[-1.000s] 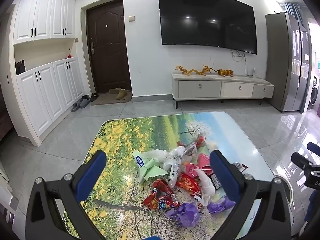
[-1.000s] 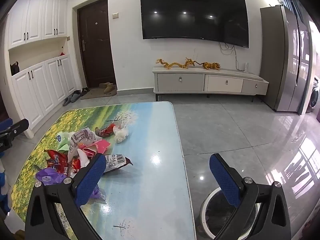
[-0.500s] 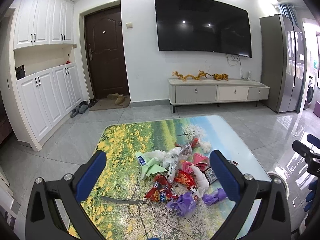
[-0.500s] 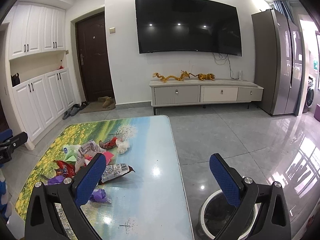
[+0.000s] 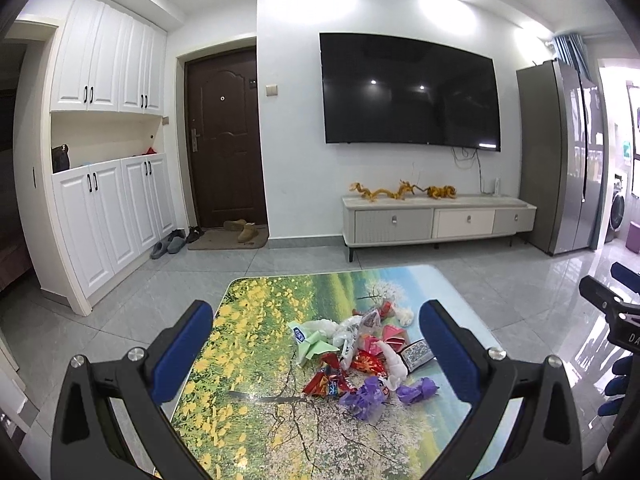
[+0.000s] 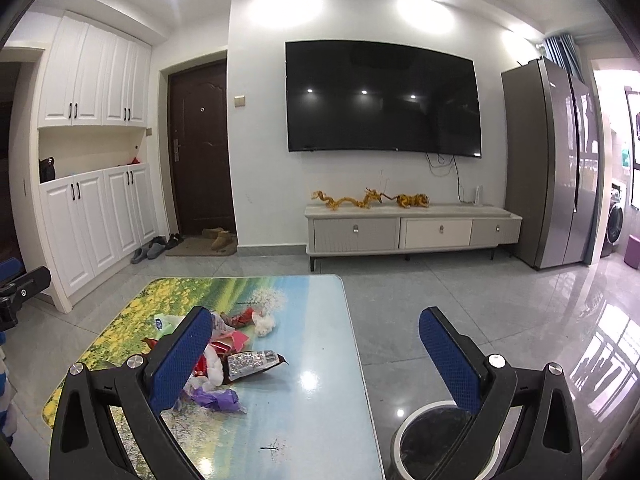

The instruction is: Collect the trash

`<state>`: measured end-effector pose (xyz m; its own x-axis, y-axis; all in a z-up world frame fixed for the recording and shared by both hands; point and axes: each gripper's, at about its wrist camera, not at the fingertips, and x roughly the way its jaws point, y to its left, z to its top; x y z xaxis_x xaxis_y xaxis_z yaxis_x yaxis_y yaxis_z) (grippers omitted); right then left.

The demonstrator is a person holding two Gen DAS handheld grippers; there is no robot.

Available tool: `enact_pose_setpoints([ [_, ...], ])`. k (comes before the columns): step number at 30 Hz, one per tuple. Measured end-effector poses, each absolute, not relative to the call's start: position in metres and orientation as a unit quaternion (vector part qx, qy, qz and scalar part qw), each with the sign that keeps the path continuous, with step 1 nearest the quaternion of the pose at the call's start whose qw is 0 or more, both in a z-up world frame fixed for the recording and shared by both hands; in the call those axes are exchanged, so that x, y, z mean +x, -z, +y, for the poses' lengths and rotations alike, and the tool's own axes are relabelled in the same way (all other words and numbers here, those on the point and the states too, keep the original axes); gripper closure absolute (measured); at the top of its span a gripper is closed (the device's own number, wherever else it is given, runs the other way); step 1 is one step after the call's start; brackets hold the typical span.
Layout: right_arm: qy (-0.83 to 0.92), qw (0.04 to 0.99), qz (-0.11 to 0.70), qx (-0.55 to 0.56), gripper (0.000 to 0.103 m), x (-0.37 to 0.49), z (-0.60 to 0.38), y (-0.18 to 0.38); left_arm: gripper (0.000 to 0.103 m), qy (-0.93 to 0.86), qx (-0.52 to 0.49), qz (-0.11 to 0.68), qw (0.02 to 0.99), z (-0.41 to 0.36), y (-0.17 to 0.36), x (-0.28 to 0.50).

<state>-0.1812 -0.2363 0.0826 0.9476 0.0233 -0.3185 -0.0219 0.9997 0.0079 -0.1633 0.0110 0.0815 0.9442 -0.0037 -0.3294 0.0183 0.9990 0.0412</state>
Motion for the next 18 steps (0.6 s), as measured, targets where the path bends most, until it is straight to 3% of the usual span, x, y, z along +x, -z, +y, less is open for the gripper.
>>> enact_pose_setpoints([
  [10, -0.023, 0.992, 0.124, -0.022, 0.000, -0.209, -0.222, -0.099, 0.000, -0.014, -0.008, 0.131, 0.991, 0.027, -0.092, -0.186],
  [18, -0.040, 0.990, 0.135, -0.025, 0.000, -0.206, -0.215, -0.094, 0.000, -0.003, -0.005, 0.163, 0.987, 0.034, -0.083, -0.175],
])
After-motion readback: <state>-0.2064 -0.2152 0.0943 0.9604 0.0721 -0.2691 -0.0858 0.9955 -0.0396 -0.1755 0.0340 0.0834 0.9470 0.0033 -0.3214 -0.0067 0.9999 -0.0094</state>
